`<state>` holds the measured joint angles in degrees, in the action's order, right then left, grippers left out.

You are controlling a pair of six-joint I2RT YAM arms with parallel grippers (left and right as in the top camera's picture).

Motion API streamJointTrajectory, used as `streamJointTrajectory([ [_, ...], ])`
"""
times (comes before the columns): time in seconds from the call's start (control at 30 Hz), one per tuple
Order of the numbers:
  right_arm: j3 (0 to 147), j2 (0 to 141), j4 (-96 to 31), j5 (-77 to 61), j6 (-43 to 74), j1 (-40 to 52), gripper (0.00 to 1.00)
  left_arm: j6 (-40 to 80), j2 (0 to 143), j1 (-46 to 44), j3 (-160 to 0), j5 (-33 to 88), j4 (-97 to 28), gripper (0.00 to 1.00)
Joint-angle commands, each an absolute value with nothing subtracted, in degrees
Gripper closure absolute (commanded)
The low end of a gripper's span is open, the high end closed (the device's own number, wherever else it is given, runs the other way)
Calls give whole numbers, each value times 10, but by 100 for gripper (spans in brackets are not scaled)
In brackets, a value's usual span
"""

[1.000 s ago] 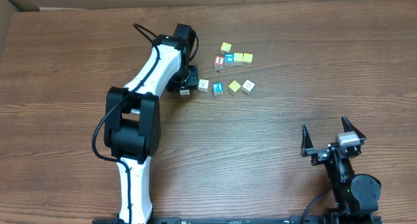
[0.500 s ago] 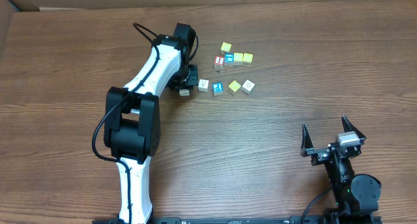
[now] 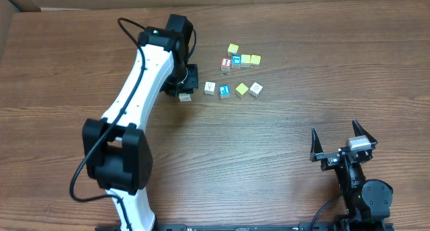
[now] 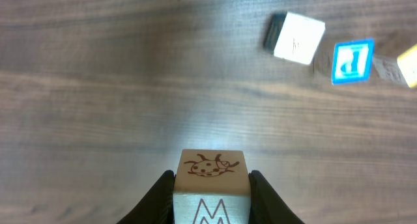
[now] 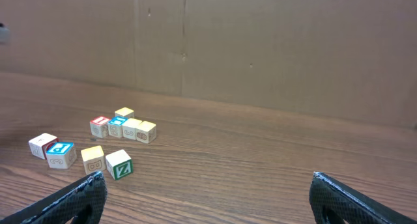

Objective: Flip 5 blocks

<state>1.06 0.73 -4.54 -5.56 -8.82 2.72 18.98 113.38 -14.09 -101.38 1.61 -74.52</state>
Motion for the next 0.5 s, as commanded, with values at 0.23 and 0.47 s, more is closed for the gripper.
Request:
streamJointTrajectory([
  [0.23,4,2,-43,-56,-89,29,0,253,1105,-222,-914,26,-703,76],
  [0.47,4,2,-43,-56,-89,29,0,275,1105,-269,-827,30,-609,76],
])
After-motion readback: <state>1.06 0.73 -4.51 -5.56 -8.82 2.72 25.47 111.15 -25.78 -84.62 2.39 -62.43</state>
